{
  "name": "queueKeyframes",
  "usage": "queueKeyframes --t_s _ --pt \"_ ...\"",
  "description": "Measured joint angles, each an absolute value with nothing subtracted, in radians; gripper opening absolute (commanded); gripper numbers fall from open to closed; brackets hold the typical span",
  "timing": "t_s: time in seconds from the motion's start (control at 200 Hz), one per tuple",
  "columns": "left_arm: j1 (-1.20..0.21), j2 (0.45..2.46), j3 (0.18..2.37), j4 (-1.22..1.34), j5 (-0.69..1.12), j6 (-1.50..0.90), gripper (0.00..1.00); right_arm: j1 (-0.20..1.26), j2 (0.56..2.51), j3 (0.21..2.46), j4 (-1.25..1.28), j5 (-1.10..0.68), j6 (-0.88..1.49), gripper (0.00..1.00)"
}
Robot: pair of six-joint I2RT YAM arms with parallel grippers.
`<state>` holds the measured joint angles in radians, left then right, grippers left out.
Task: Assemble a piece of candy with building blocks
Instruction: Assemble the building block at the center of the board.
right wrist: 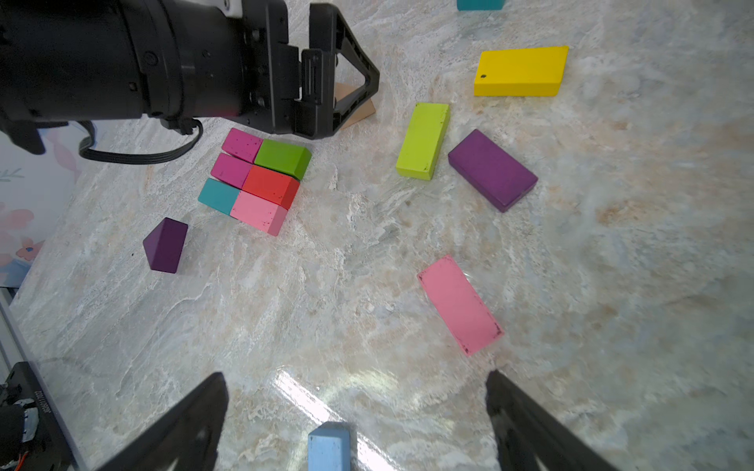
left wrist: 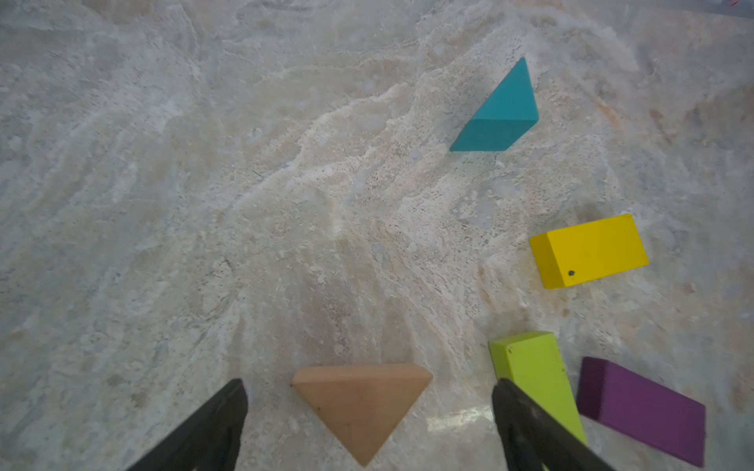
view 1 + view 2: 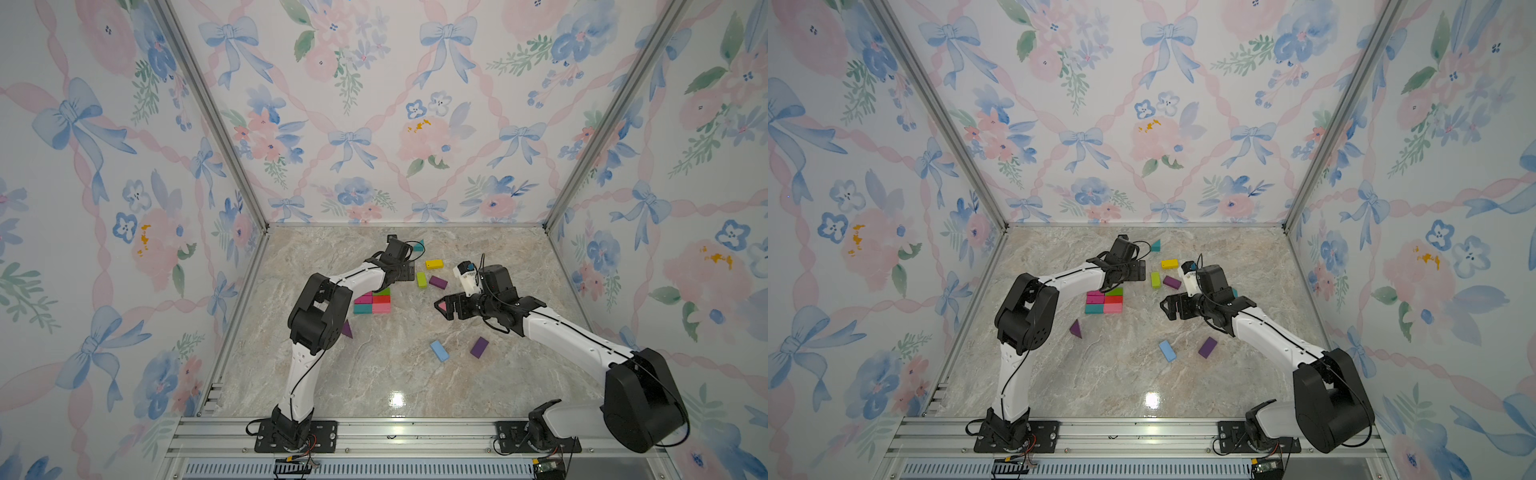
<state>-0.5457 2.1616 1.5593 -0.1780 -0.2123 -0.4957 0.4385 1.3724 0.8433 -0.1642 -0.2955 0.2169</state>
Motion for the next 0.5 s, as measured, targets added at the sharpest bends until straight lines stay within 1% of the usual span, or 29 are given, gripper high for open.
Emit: queueKeyframes --t_s 0.265,0.5 --pt "-0.547 2.215 1.584 -0.184 -0.232 -0.5 0.9 0.428 1.372 0.843 -0.153 -0.297 0.217 0.99" --pt "-0.549 2.244 1.625 -0.189 -0.239 -0.503 0.78 0.406 1.37 0.843 -0.152 -0.3 0.217 0.99"
